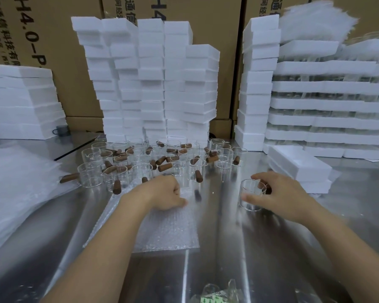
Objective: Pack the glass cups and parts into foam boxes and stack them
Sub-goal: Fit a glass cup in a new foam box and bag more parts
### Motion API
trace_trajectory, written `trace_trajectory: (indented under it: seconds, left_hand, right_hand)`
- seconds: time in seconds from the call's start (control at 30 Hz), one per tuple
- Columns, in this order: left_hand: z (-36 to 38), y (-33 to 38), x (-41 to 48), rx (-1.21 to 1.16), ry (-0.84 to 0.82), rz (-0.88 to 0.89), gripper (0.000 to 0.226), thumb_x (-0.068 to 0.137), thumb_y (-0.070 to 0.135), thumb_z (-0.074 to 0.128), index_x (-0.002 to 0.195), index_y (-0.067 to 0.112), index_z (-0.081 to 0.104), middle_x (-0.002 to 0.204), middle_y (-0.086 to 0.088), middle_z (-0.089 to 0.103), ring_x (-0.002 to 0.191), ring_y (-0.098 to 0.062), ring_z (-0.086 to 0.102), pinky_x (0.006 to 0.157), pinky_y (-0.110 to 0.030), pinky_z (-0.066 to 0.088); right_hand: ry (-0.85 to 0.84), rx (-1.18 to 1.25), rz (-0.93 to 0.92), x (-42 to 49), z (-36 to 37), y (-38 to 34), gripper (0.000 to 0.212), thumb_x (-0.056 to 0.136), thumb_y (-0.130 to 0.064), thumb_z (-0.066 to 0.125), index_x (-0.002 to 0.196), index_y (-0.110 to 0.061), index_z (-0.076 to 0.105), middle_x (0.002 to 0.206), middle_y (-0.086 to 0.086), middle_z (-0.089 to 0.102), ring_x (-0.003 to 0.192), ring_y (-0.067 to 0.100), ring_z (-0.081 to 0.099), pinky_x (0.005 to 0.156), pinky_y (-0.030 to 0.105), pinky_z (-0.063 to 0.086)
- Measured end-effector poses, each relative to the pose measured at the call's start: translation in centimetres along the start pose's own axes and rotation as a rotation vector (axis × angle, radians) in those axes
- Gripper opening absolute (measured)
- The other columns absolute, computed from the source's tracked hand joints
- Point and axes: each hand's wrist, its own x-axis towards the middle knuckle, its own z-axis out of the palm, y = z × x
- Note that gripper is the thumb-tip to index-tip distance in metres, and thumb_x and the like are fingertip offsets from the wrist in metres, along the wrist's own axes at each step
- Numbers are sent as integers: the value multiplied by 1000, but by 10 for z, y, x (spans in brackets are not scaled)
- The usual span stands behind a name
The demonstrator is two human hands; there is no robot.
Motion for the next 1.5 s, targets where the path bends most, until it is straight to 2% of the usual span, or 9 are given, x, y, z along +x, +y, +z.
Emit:
trace_trajectory:
  seconds: [0.17, 0.3, 0.43, 0.53, 0.67, 0.83, 0.97, 1.23, 1.5]
  left_hand:
    - [-10, -4, -5, -120, 38, 33, 39, 103, 39, 70, 75, 16, 55, 70, 2, 50, 63, -16, 45, 66, -30, 41]
    - [-21, -5, -11, -188, 147, 73, 38, 104, 38, 69, 76, 15, 57, 67, 4, 49, 59, -13, 44, 61, -28, 37]
    - [-24, 9, -17, -298, 466, 223, 30, 106, 39, 62, 81, 21, 59, 76, 8, 60, 65, -9, 48, 64, -32, 41]
    - [-21, 20, -21, -282, 681, 296, 28, 107, 45, 56, 84, 29, 57, 80, 11, 64, 63, -6, 51, 61, -35, 44]
    - [-19, 27, -22, -220, 784, 316, 28, 107, 49, 54, 82, 36, 54, 83, 15, 64, 67, -4, 56, 57, -31, 39]
    - [-8, 37, -18, -101, 719, 317, 26, 106, 50, 55, 84, 36, 59, 83, 18, 63, 72, -1, 57, 65, -31, 51]
    - [0, 45, -17, -47, 674, 354, 25, 107, 50, 53, 86, 38, 59, 85, 19, 63, 78, 3, 57, 61, -24, 41]
    - [1, 52, -20, -172, 728, 411, 22, 110, 39, 50, 88, 37, 54, 90, 17, 58, 75, -6, 55, 61, -25, 37]
    - [5, 61, -23, -188, 761, 449, 19, 111, 36, 52, 92, 35, 55, 91, 16, 56, 74, -8, 57, 64, -25, 41]
  right_hand:
    - [-163, 30, 63, 1, 0, 11, 103, 69, -72, 84, 154, -23, 50, 141, -5, 62, 126, 14, 58, 103, 28, 44]
    - [-200, -5, 83, 2, -5, 17, 77, 72, -66, 87, 132, -25, 65, 113, -12, 68, 101, 8, 63, 84, 24, 45]
    - [-253, -45, 18, 4, -14, 24, 43, 86, -59, 77, 91, -16, 69, 83, -1, 70, 82, 19, 65, 82, 31, 52]
    - [-240, -11, 1, 4, -17, 22, 35, 99, -46, 68, 72, -24, 68, 70, -8, 69, 68, 11, 63, 74, 30, 51]
    - [-147, 84, 29, 2, -20, 12, 32, 105, -36, 62, 78, -22, 71, 74, -7, 73, 61, 6, 66, 70, 31, 55]
    - [85, 688, -88, -3, -33, -13, 27, 110, -30, 57, 92, -16, 72, 85, 3, 78, 56, 19, 65, 56, 16, 43]
    - [-205, 1061, -139, -9, -34, -28, 34, 101, -45, 61, 98, -13, 73, 91, 16, 76, 57, 18, 57, 55, 21, 43]
    - [-183, 746, -45, -6, -21, -23, 32, 108, -38, 58, 85, -22, 74, 85, 5, 78, 57, 15, 55, 57, 24, 35]
    - [-118, 441, -214, -14, -10, -39, 19, 102, -34, 68, 90, -26, 79, 86, -3, 69, 74, 6, 57, 71, 17, 43]
